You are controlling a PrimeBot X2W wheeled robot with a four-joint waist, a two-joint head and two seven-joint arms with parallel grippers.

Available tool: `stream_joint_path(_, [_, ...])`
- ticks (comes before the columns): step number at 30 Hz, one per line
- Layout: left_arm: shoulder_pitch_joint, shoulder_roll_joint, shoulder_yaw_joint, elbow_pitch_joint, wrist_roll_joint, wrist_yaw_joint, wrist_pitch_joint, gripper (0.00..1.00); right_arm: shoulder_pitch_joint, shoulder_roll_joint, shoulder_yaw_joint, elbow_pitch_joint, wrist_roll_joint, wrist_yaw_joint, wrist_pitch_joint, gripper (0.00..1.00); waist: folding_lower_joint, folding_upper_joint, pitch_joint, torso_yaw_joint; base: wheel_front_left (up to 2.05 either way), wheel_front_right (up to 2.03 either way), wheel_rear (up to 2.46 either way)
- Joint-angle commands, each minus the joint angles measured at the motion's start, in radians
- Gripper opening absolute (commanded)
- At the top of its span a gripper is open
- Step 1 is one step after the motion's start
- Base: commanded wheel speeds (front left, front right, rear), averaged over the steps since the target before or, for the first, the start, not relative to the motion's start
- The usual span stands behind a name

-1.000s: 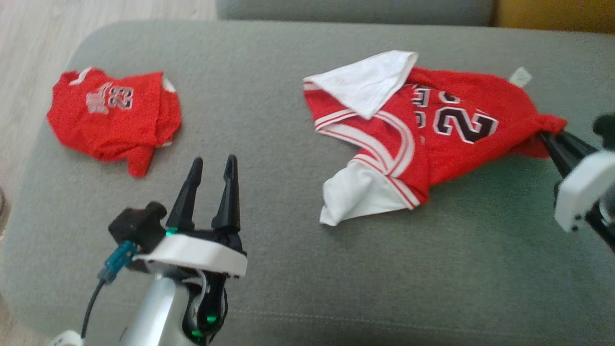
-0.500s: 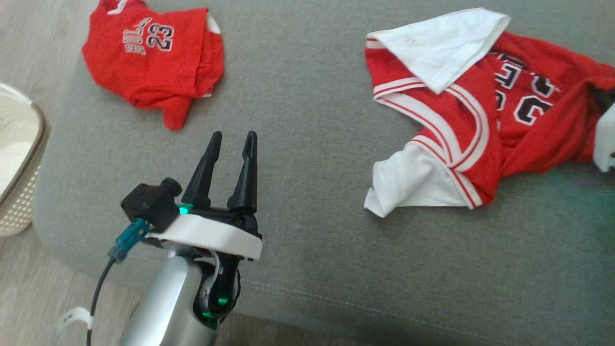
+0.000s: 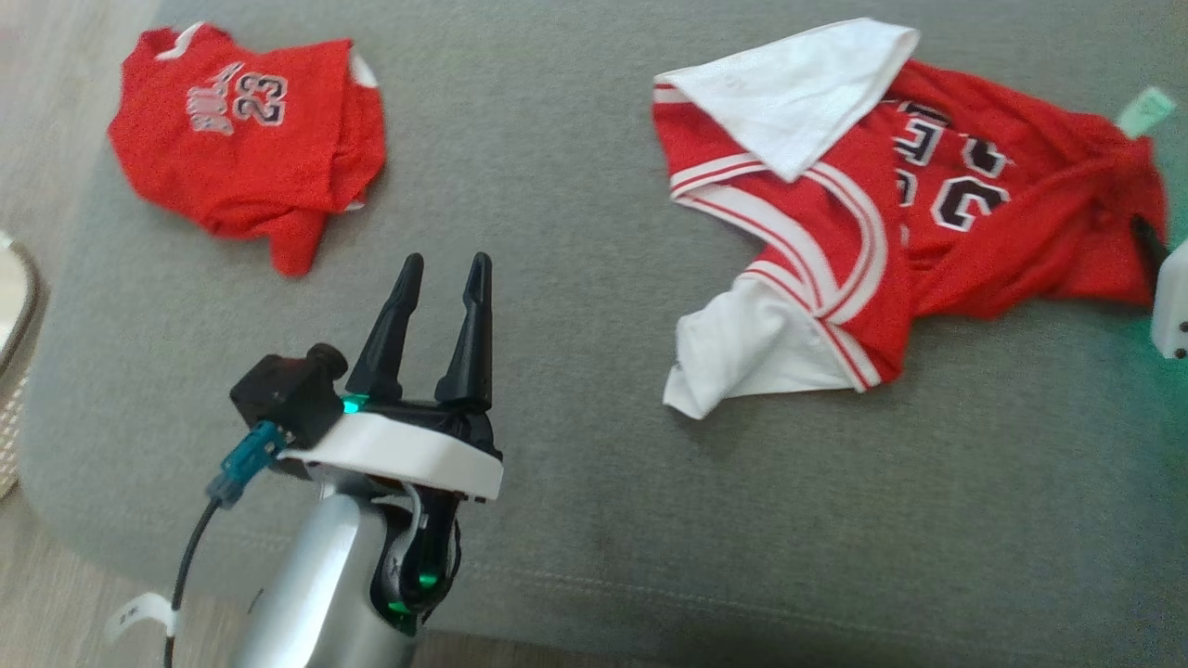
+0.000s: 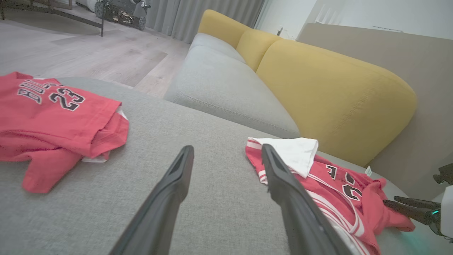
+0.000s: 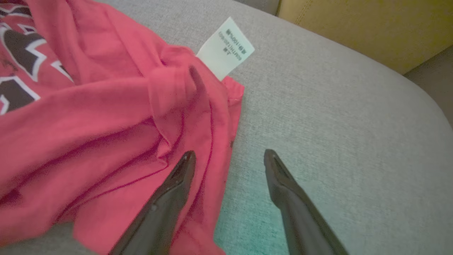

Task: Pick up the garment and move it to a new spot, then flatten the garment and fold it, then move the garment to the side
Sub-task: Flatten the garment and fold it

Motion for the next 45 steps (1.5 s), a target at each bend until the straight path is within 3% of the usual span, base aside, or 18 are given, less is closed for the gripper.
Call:
stream_joint_path(1, [-0.025,0.008,0.039,-0.026,0.012,-0.001,-0.006,1.0,-0.014,-0.008,0.002,-0.012,0.005,0.007,-0.032,1.0,-0.0001,0.0,-0.031,-0.041,0.0,0.0,0.0])
stream_joint_path(11, [-0.004,0.008,0.062,-0.027,0.019,0.001,-0.006,1.0,0.035,0.037,-0.08,-0.054,0.027,0.007,-0.213,1.0,-0.0001,0.0,-0.097,-0.132,0.0,0.0,0.0])
stream_joint_path(18, [0.012,0.008,0.082,-0.039,0.022,0.003,-0.006,1.0,0.158,0.108,-0.205,-0.174,0.031,0.007,-0.382,1.0,-0.0001,0.0,-0.128,-0.173,0.0,0.0,0.0])
stream_joint_path(24, [0.027,0.008,0.099,-0.055,0.018,0.001,-0.006,1.0,0.309,0.208,-0.313,-0.328,-0.029,0.007,-0.457,1.0,-0.0001,0.0,-0.138,-0.185,0.0,0.0,0.0])
stream_joint_path(33, [0.062,0.008,0.122,-0.057,0.02,-0.003,-0.006,1.0,0.506,0.353,-0.423,-0.58,-0.167,0.007,-0.48,1.0,-0.0001,0.0,-0.146,-0.188,0.0,0.0,0.0])
stream_joint_path(40, [0.061,0.008,0.122,-0.059,0.023,-0.006,-0.006,1.0,0.537,0.376,-0.454,-0.649,-0.219,0.007,-0.435,1.0,-0.0001,0.0,-0.132,-0.18,0.0,0.0,0.0])
stream_joint_path(45, [0.036,0.008,0.118,-0.067,0.028,-0.006,-0.006,1.0,0.473,0.344,-0.432,-0.652,-0.241,0.007,-0.366,1.0,-0.0001,0.0,-0.076,-0.171,0.0,0.0,0.0])
